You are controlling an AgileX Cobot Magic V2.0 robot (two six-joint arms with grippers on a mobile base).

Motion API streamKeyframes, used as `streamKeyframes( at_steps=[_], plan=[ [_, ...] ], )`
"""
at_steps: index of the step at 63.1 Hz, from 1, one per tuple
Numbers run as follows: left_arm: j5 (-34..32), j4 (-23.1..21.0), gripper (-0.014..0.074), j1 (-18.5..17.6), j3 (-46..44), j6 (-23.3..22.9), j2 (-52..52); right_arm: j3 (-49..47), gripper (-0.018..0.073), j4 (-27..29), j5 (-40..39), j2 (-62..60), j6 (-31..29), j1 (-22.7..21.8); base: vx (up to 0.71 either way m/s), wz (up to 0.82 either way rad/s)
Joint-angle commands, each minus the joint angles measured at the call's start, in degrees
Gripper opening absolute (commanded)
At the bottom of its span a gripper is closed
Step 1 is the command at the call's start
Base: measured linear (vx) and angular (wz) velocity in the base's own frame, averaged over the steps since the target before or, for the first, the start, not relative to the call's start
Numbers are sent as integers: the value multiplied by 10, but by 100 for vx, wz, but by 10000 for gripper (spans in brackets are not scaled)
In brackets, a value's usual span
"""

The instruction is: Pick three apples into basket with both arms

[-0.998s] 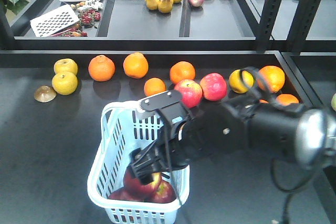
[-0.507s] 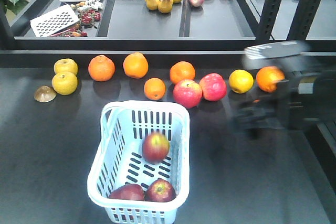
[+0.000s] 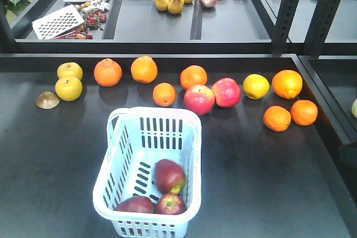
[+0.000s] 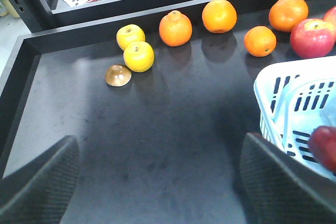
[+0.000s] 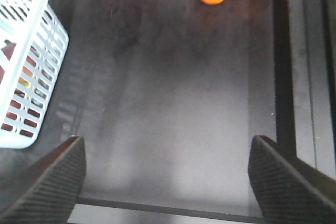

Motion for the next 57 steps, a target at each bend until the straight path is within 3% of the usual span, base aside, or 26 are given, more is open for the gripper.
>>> streamKeyframes(
  at_steps=[1, 31, 49, 57],
  plan=[
    [-34, 5, 585, 0, -13, -6, -1, -13, 594, -1, -25, -15, -6, -4, 0, 0],
    [-34, 5, 585, 0, -13, -6, -1, -13, 567, -1, -38, -15, -3, -4, 0, 0],
    [-34, 5, 585, 0, -13, -6, -1, -13, 419, -1, -43, -15, -3, -4, 0, 0],
    [-34, 5, 516, 0, -13, -8, -1, -13, 288, -1, -47, -15, -3, -4, 0, 0]
  ],
)
